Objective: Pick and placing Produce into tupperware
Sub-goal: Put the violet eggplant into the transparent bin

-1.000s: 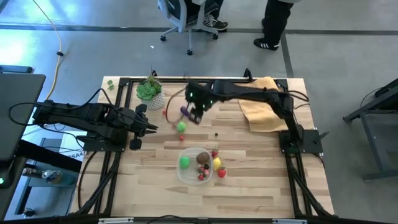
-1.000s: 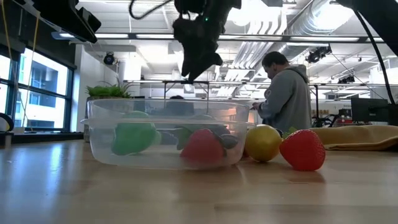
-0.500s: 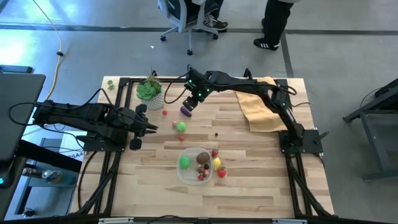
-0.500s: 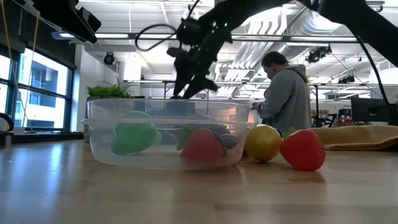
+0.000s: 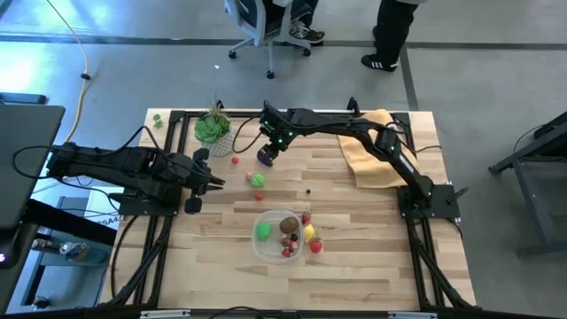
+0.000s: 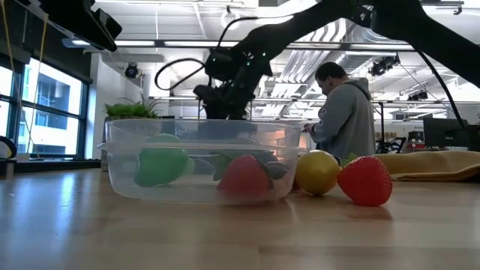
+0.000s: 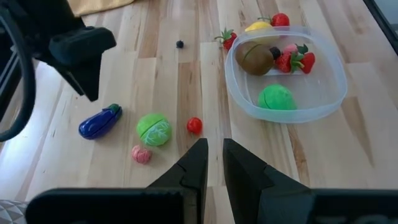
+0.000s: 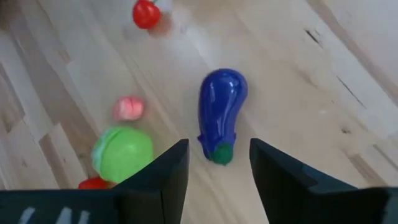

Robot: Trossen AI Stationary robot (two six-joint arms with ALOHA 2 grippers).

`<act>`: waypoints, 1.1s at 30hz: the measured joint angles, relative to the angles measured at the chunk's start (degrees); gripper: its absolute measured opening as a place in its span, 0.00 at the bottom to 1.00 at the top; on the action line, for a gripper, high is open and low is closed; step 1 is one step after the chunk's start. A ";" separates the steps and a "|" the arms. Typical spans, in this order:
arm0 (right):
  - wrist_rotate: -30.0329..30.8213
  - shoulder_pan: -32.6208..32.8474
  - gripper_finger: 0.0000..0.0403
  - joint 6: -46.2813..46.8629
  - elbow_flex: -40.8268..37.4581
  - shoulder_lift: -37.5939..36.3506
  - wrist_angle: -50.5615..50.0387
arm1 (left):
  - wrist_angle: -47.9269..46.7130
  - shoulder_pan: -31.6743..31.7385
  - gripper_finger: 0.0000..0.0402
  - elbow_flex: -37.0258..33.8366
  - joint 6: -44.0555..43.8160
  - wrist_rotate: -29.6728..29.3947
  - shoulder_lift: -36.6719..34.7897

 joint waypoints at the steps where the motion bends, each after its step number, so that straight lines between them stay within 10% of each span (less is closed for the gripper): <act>1: -0.25 0.00 0.42 0.69 0.00 0.37 0.36 | -0.06 0.00 0.10 0.00 0.02 0.00 0.00; 15: 3.14 0.66 0.63 -0.12 0.00 1.68 4.93 | 0.01 0.00 0.10 -0.02 0.02 0.00 0.00; 33: 10.59 4.11 0.59 -3.74 0.09 3.79 6.34 | -0.01 0.00 0.10 0.00 0.01 -0.01 0.00</act>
